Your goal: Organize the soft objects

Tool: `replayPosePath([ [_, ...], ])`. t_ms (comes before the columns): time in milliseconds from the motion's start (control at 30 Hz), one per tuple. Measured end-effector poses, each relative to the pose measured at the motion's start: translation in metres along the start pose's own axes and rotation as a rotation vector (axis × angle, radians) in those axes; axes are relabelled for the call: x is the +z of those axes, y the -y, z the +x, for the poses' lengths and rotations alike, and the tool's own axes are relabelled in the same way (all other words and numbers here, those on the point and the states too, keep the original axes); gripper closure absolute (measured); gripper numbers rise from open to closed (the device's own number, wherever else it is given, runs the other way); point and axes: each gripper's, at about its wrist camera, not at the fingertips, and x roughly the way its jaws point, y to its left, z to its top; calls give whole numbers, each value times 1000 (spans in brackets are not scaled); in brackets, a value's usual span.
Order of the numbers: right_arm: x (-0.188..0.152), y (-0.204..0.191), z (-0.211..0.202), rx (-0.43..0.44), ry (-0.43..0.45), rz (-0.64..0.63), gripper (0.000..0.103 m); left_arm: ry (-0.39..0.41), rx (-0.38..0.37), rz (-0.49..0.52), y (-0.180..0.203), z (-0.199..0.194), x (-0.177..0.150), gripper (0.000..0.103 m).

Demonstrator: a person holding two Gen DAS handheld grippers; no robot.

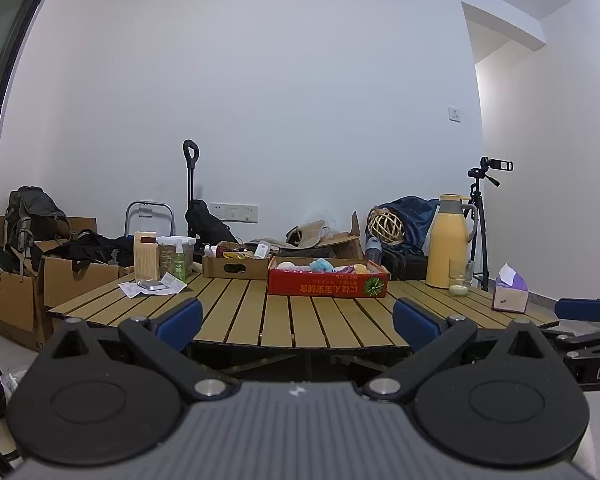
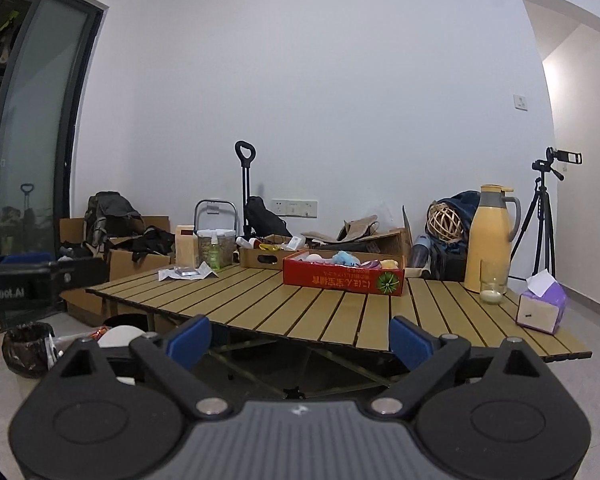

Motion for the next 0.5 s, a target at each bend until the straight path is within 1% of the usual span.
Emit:
replayPosePath([
  [67,0,1,-2,-6,3,4,5,0,-5,7,1,-1,0,0],
  [267,3,7,-5,-22,30,19,4,-5,-28,11,7,-3,-1,0],
  [333,3,7,-6,-31,37,22,2,-7,-33,10,7,-4,-2,0],
  [367,4,8,-5,-34,35,23,0,-6,-34,12,8,-4,-2,0],
  [500,5,8,-3,-33,28,29,0,-4,-37,15,8,-3,-1,0],
])
